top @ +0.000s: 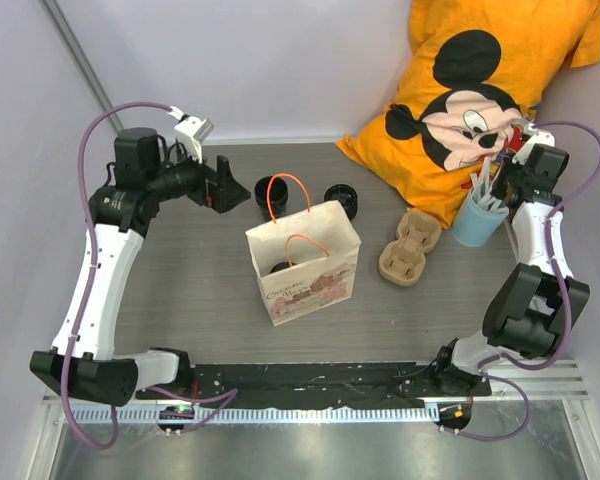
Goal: Pack the takeout coffee
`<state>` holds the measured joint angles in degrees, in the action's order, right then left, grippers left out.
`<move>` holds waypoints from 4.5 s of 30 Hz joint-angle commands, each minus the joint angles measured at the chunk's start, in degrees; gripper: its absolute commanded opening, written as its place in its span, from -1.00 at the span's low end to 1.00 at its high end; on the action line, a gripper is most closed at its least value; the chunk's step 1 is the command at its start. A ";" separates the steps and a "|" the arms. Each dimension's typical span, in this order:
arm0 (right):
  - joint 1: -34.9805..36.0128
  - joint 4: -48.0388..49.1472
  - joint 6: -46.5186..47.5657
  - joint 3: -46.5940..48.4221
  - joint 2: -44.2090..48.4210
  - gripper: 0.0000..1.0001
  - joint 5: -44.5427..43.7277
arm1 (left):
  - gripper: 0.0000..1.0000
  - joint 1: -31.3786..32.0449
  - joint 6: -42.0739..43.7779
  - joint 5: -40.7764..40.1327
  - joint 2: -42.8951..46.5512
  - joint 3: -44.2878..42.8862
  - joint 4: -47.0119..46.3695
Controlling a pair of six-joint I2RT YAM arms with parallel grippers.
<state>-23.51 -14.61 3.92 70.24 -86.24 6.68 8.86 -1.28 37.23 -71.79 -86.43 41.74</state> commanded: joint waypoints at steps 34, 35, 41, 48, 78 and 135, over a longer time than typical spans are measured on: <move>-0.22 4.59 -3.04 -1.07 3.88 -0.98 1.32 | 0.99 -0.78 -1.09 1.79 0.95 1.44 -3.94; -0.22 3.90 -3.31 -0.81 4.75 -0.98 1.67 | 0.99 -0.78 -1.09 1.70 1.04 1.36 -3.94; -0.22 -0.58 -3.84 2.97 8.27 -0.98 3.95 | 0.99 -1.04 -0.48 1.62 1.48 0.48 -3.50; -0.22 -7.44 -2.61 9.21 12.49 -0.98 5.63 | 0.99 -1.04 0.31 1.26 1.92 -2.25 -2.19; -0.22 -21.80 -13.11 43.07 16.10 -0.98 42.69 | 0.99 -1.04 1.10 0.20 0.77 -4.54 -0.43; 53.74 -20.37 6.62 4.03 13.64 -0.94 23.21 | 0.99 9.33 11.39 -1.99 -5.29 5.05 0.01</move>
<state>29.67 -36.97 8.93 74.70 -75.75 28.91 17.43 9.37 33.82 -76.44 -80.20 43.55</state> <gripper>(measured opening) 0.028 0.996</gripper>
